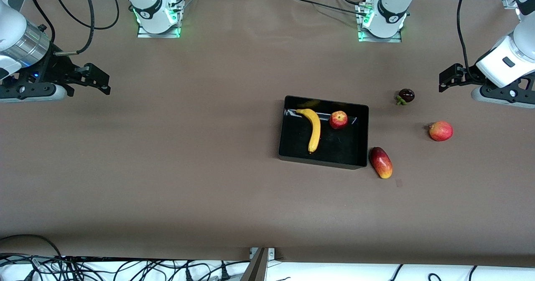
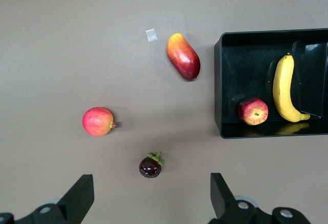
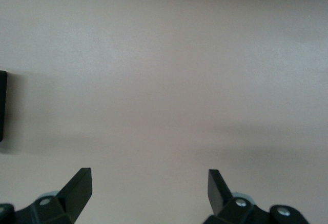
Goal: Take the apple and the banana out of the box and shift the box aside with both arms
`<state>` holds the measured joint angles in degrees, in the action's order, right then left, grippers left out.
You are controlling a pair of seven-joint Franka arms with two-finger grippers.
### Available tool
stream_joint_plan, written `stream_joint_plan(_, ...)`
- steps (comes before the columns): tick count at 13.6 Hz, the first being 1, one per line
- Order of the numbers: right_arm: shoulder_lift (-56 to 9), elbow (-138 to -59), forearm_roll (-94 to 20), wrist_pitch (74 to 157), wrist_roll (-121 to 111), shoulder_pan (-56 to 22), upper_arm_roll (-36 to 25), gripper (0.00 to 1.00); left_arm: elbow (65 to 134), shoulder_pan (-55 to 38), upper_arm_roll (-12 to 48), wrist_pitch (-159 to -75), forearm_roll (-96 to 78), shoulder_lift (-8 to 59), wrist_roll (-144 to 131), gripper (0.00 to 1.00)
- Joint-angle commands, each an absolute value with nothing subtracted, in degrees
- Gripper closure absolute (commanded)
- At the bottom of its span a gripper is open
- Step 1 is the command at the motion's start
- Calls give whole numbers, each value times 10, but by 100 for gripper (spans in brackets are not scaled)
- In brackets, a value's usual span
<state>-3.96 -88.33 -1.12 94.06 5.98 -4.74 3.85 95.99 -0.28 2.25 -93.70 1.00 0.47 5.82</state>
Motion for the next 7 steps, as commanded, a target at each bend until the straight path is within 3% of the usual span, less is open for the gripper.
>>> stream_joint_plan(1,-44,-874,-3,940,55,-48,39,0,962,-3,19,-935,5,2,59,0)
stream_joint_plan(7,-44,-874,-3,940,55,-48,39,0,964,-4,19,-935,5,4,56,0)
